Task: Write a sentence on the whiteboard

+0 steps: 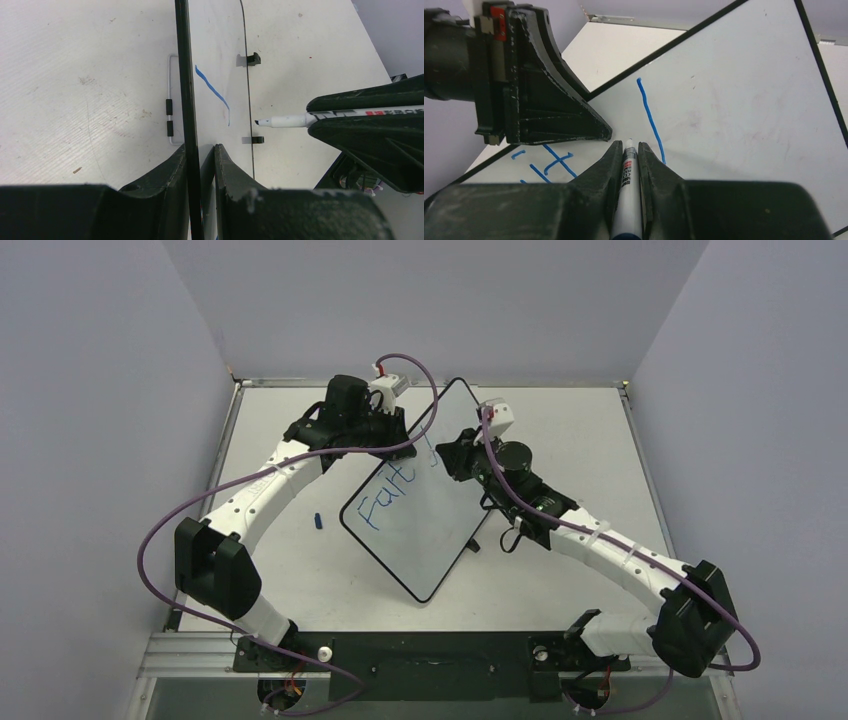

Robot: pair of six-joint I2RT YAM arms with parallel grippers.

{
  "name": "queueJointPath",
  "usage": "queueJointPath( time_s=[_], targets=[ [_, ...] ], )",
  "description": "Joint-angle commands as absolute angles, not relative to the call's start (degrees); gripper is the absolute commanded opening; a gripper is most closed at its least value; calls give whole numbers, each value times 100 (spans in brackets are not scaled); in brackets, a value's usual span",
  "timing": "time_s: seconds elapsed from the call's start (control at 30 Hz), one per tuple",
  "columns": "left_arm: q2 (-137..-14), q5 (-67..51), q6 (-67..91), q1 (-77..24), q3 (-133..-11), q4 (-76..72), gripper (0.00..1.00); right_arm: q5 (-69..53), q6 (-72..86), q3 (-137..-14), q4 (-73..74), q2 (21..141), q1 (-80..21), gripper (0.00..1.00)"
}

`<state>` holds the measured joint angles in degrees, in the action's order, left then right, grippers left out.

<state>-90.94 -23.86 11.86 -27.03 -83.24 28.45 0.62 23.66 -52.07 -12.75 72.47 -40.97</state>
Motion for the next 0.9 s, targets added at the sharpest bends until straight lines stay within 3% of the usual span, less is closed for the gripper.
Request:
queueJointPath(
  time_s=[0.0, 0.87],
  targets=[
    [-8743, -2140, 844, -2663, -8402, 2242, 0, 202, 2238, -5623, -1396, 7266, -4095, 0],
    [-8753, -2119, 831, -2664, -8402, 2257, 0, 50, 2237, -5923, -1453, 7984, -4077, 0]
  ],
)
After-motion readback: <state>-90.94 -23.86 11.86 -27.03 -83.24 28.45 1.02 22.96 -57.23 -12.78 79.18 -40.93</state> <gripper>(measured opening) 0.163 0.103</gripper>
